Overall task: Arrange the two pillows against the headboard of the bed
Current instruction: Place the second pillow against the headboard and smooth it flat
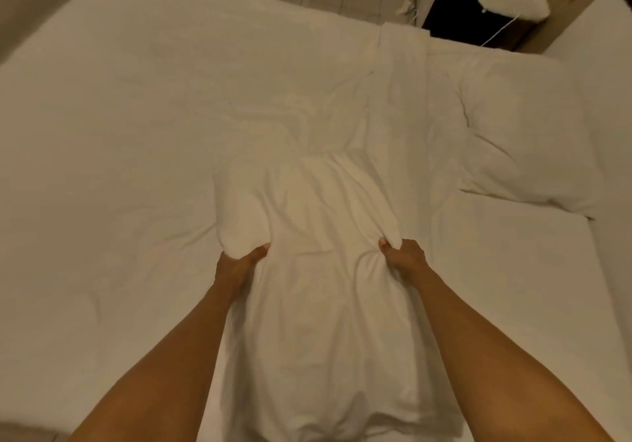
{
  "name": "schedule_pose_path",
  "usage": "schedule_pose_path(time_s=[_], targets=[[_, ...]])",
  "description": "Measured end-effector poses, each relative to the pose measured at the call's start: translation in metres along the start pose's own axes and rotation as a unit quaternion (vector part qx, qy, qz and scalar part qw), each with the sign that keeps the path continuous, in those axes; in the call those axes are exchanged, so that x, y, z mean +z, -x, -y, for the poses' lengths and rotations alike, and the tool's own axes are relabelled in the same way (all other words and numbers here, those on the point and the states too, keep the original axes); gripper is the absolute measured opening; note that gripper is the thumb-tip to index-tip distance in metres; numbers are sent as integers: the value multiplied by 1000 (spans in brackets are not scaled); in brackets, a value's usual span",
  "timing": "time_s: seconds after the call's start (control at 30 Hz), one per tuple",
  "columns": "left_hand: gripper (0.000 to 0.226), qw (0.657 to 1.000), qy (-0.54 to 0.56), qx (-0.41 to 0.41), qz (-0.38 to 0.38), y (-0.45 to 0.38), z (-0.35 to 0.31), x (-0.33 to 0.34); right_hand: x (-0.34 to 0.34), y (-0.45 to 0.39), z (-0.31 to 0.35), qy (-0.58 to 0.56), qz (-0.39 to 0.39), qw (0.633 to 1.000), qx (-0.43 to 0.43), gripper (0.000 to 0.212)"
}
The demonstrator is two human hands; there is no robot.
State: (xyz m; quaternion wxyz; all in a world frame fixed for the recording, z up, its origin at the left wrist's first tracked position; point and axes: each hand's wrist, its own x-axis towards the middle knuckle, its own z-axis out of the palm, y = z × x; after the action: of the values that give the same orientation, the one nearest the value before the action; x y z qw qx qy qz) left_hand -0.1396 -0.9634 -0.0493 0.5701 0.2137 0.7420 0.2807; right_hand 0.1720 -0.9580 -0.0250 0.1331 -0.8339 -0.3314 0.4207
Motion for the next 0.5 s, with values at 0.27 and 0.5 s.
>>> schedule_pose_path(time_s=[0.27, 0.5], targets=[[112, 993, -58, 21, 104, 33, -45, 73, -97, 32, -43, -75, -94, 991, 52, 52], [116, 979, -99, 33, 176, 78, -59, 154, -178, 53, -96, -103, -149, 979, 91, 50]])
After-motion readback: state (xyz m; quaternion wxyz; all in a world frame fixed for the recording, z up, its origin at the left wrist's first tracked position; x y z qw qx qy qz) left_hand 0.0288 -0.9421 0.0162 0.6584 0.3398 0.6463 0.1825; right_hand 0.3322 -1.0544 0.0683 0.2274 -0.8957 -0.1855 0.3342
